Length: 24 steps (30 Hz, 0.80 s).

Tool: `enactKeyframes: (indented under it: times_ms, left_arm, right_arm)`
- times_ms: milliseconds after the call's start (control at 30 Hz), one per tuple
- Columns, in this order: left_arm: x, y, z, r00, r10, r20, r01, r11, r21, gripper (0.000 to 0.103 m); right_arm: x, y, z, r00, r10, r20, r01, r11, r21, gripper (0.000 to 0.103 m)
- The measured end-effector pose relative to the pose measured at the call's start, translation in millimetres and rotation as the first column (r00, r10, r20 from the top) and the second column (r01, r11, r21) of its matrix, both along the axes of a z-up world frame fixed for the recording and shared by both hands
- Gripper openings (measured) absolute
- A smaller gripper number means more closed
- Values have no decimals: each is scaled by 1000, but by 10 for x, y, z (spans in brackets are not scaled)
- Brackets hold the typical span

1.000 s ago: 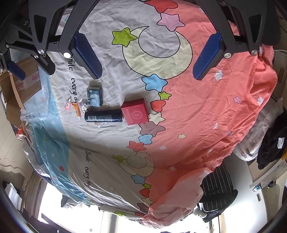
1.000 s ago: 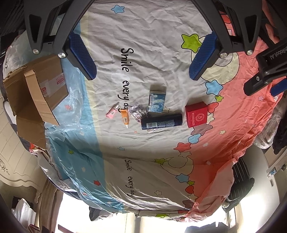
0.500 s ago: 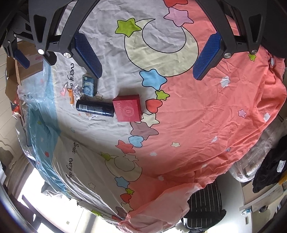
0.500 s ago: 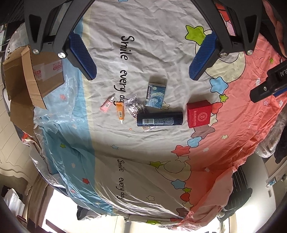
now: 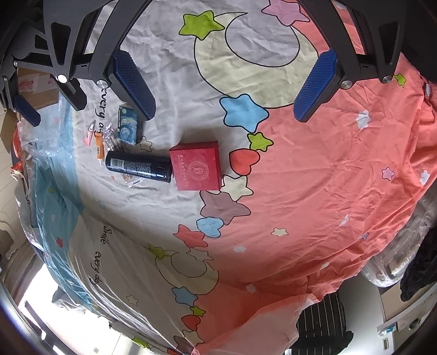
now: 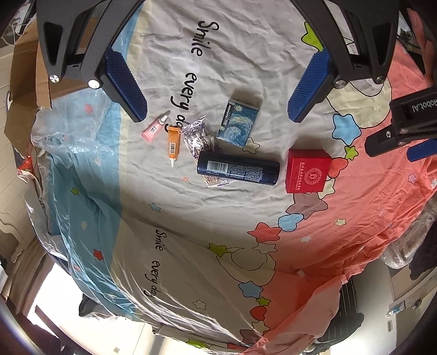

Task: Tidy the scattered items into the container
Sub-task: 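Move both tools toward the red box and blue spray can, then close left tool on the red box while right tool closes on the blue can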

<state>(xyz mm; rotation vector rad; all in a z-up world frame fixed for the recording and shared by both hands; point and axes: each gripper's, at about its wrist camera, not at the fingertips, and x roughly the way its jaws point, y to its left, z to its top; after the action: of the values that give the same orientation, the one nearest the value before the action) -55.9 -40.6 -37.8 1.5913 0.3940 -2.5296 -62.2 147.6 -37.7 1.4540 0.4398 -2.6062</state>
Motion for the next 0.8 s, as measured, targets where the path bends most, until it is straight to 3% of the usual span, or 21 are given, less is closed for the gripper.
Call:
enactKeyframes:
  times_ms: [200, 400, 800]
  left_arm:
    - [-214, 85, -132, 1000, 0, 18, 0, 1000, 19, 103]
    - [-398, 198, -241, 1000, -9, 30, 9, 1000, 18, 103]
    - [-725, 280, -532, 998, 19, 59, -20, 1000, 24, 103]
  right_arm:
    - [-192, -63, -87, 992, 128, -2, -128, 991, 50, 103]
    - [-340, -120, -224, 964, 264, 22, -265, 957, 120, 103]
    - [-638, -147, -443, 908, 412, 73, -418, 904, 91, 103]
